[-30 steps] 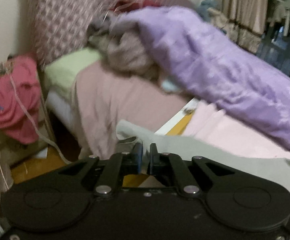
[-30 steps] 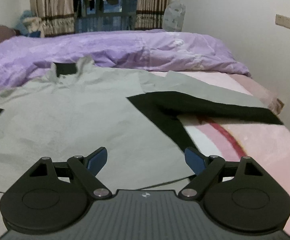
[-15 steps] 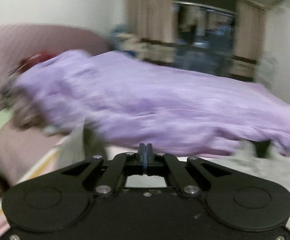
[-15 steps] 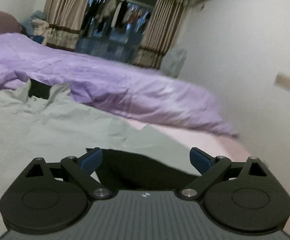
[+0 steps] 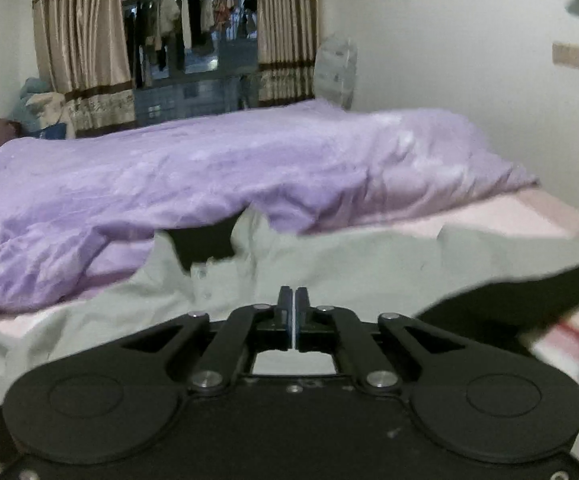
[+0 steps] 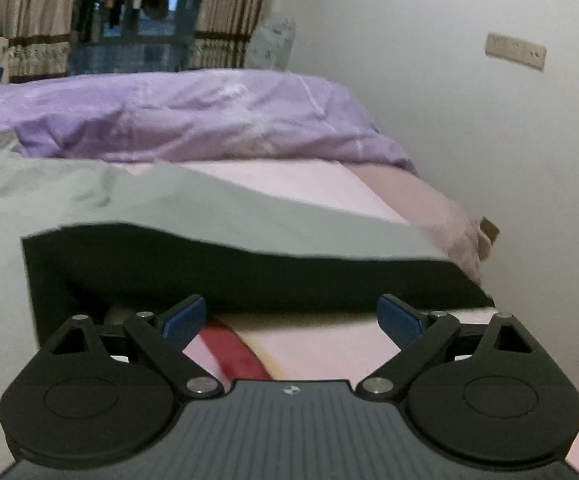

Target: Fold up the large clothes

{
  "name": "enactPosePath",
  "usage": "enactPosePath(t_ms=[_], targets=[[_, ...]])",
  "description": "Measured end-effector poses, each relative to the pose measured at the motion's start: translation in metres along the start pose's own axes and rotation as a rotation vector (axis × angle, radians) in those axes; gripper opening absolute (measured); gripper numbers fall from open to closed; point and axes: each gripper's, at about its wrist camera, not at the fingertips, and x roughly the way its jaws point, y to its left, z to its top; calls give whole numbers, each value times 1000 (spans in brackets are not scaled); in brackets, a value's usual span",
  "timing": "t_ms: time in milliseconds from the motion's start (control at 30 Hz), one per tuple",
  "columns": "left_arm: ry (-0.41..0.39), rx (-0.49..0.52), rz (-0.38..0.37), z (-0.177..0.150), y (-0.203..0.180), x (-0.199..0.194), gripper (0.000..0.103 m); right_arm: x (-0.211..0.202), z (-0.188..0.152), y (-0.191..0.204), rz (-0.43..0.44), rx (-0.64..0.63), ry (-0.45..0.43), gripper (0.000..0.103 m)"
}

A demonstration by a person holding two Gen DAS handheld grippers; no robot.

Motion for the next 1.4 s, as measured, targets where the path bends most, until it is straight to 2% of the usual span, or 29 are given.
enactPosePath(t_ms=[33,100,167,233,267,333,400,500,567,667,733,800,867,900,967,1000,1133,1233,1333,1400], targets=[[26,-19,15,-8,5,4,6,2,-2,-2,3,0,9,103],[82,-85,63,-24,40,10,6,3,-3,-4,2,0,15,103],[107,-119,157,-34,74,12,9,2,-2,-2,7,-7,15,103],[118,-151,242,-40,105,7,32,0,1,4,13,-22,9,103],[119,-169,282,-44,127,0,40,0,3,7,15,-32,4,103],[115,-184,357,-48,153,-13,80,-2,6,14,14,-50,-3,103],[106,-192,456,-52,186,-24,94,-4,9,19,13,-61,-8,103],[115,-203,587,-63,221,-44,103,-5,10,24,18,-66,-11,103],[131,-219,671,-71,246,-52,103,-5,10,27,13,-72,-8,103],[178,-263,725,-84,279,-55,103,-4,11,31,2,-74,-1,103],[204,-288,699,-89,286,-53,103,-5,13,35,2,-75,-2,103],[190,-301,677,-92,288,-56,102,-6,13,37,3,-77,-9,103],[186,-296,673,-97,294,-52,66,-8,14,40,21,-70,-23,103],[206,-308,651,-99,302,-48,40,-8,14,41,34,-64,-29,103],[232,-359,625,-106,310,-52,24,-9,15,43,36,-62,-29,103],[237,-366,627,-107,313,-52,13,-8,15,43,29,-66,-28,103],[201,-381,604,-106,318,-66,11,-5,15,43,12,-68,-19,103],[152,-354,563,-89,302,-79,10,-4,15,43,17,-65,-12,103],[104,-294,482,-60,269,-86,7,-5,13,43,16,-74,-8,103],[76,-267,397,-39,240,-84,7,-5,14,42,10,-73,-7,103]])
